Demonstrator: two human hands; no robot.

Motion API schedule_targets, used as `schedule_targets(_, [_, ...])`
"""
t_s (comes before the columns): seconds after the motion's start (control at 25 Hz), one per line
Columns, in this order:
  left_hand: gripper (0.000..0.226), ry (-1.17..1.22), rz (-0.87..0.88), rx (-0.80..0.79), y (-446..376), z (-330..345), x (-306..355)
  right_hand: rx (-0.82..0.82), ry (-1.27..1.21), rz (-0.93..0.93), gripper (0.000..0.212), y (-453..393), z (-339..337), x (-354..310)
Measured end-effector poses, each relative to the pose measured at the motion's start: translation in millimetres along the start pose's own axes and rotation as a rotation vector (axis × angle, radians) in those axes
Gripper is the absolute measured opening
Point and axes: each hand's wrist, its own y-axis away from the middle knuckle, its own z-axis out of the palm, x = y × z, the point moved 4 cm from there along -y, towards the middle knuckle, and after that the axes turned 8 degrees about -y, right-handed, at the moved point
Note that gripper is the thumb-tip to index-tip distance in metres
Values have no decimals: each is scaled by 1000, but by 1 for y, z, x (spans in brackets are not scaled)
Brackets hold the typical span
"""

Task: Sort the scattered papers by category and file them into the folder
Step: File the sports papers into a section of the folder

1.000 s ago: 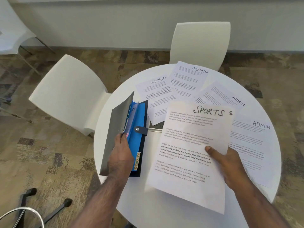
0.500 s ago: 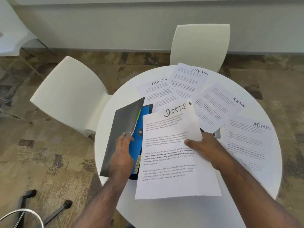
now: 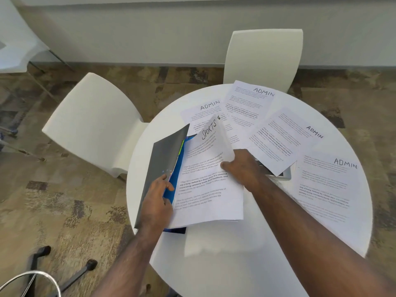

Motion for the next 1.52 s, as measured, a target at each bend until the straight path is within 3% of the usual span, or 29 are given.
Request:
schedule_targets(0.16, [55,26,-3,-18,-1,-2,-5,105,65,-65,22,6,22,-16])
schedule_targets(0.32, [56,106,-22,-17,-2,-7,-4,103,21,-149,20,26,59,-27])
schedule_targets(0.76, [52,66,36,40,15,-6,11,23,-57,16,12,8,114,-22])
schedule_targets(1.0, [58,119,-12,39,16,3,24,28,48,100,24,4,147,-23])
schedule_targets(1.24, [45,102,-59,1,16,6,23,-234,139,84,32,-5,156,-21])
schedule_targets(1.4, [45,64,-60,-40,13,9,28,-395,48,137,23,-15,131,-21])
schedule_targets(1.52, [29,49,-37,-43,14,13,32,-259,76,106,29,-23,109,-6])
